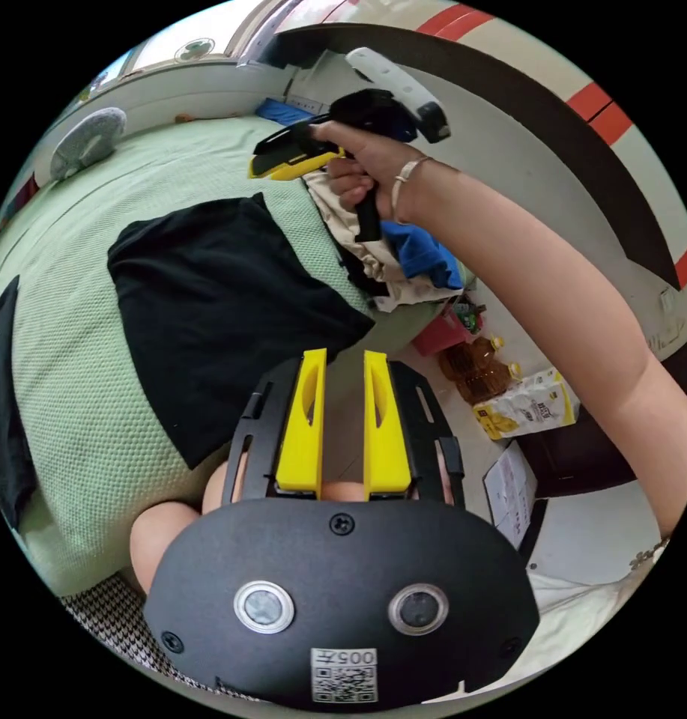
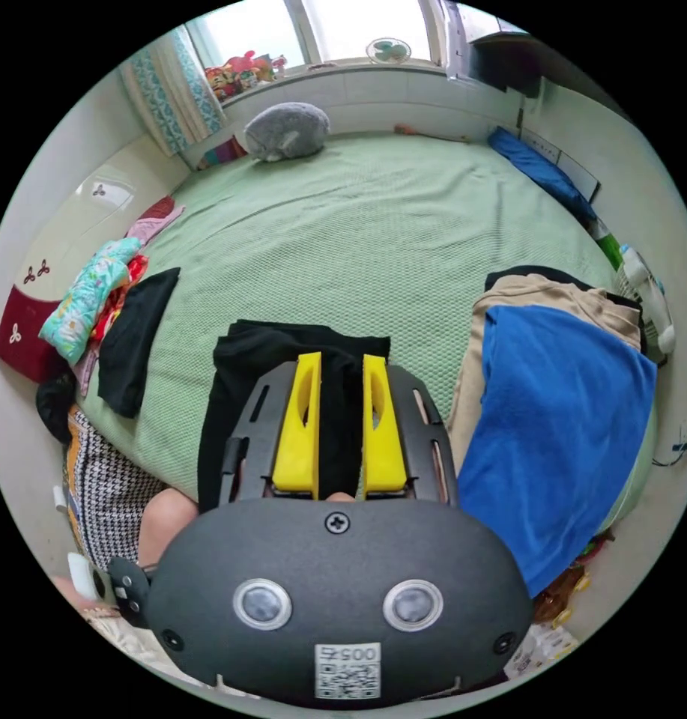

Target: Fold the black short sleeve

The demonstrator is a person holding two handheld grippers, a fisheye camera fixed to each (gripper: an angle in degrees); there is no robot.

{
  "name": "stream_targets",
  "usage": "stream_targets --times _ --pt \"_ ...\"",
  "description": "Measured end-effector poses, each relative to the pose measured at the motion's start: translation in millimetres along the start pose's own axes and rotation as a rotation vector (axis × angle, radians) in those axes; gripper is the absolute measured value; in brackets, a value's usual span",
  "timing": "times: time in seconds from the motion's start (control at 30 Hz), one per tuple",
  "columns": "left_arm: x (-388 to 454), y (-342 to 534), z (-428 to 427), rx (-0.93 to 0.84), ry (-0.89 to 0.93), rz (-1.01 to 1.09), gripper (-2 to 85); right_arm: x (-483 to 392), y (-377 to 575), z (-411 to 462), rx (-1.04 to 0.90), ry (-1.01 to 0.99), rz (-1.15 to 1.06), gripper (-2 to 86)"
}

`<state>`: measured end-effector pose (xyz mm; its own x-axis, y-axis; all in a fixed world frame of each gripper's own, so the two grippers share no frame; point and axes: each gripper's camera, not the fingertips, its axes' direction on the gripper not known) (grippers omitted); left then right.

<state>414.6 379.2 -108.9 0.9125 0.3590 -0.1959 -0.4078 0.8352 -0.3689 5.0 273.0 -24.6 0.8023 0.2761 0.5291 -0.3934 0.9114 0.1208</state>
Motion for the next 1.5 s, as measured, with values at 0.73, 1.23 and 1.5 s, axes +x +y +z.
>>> stream_targets --times 0.73,1.23,1.5 --pt "-102.4 -2.5 25.3 -0.102 -0.033 -0.183 7.4 18.7 177.7 -58.4 -0.033 0.074 0.029 8.2" --pt "-124.4 6.7 19.6 -0.059 -0.039 -0.201 6.9 44.5 253.0 -80.0 -0.046 -0.028 0.174 -0.3" --pt "-143.8 -0.9 26.1 -0.055 -0.046 -0.209 6.5 60.7 271.5 -113.3 0.083 -0.275 0.296 0.2"
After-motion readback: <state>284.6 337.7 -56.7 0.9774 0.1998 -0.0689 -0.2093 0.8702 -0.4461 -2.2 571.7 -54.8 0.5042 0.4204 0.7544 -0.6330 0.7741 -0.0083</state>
